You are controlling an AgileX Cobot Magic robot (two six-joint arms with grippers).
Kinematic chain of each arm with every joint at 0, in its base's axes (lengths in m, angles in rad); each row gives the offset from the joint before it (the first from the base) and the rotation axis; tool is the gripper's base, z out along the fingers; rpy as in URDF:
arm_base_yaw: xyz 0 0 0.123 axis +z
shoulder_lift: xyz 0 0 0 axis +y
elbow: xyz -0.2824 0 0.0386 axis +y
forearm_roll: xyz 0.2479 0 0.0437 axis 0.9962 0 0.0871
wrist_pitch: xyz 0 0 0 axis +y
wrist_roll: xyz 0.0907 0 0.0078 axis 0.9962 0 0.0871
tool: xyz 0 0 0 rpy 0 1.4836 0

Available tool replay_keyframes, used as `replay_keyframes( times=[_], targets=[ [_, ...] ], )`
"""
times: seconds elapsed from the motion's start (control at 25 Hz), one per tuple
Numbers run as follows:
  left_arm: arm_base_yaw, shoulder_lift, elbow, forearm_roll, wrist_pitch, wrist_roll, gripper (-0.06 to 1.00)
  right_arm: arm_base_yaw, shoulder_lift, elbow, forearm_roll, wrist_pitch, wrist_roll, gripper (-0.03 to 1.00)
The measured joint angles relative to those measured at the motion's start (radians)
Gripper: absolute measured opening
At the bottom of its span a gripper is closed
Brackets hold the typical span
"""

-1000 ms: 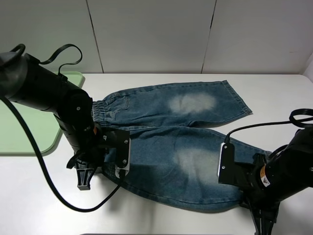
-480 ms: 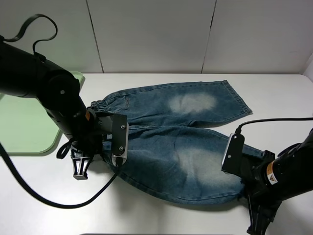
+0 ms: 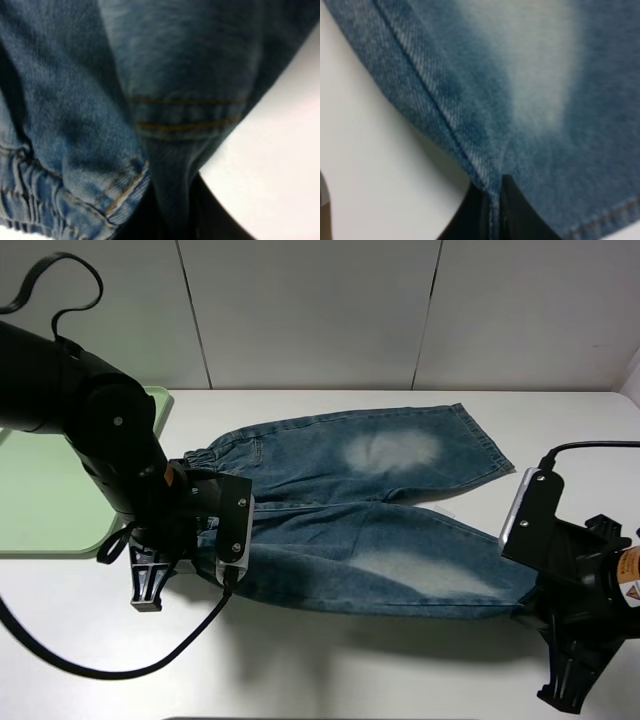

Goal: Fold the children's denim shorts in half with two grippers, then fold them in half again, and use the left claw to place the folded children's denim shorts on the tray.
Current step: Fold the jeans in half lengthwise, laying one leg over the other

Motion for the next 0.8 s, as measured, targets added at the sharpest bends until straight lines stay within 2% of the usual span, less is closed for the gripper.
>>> replay_keyframes(
  times=[0.24,0.4,0.6,0.8],
  targets=[
    [-0.001,-0.038,-0.001,-0.019,0.052,0.0,0.04,0.0,-0.1,0.0,-0.078,0.101,0.051,-0.03],
    [-0.008,-0.064,-0.004,-0.035,0.094,0.0,0.04,0.0,-0.136,-0.013,-0.095,0.155,0.051,-0.03],
    [-0.011,-0.086,-0.004,-0.061,0.172,0.0,0.04,0.0,-0.14,-0.097,-0.104,0.223,0.052,-0.03],
    [-0.011,-0.108,-0.005,-0.088,0.252,-0.024,0.03,0.0,-0.14,-0.181,-0.144,0.237,0.053,-0.03]
  ],
)
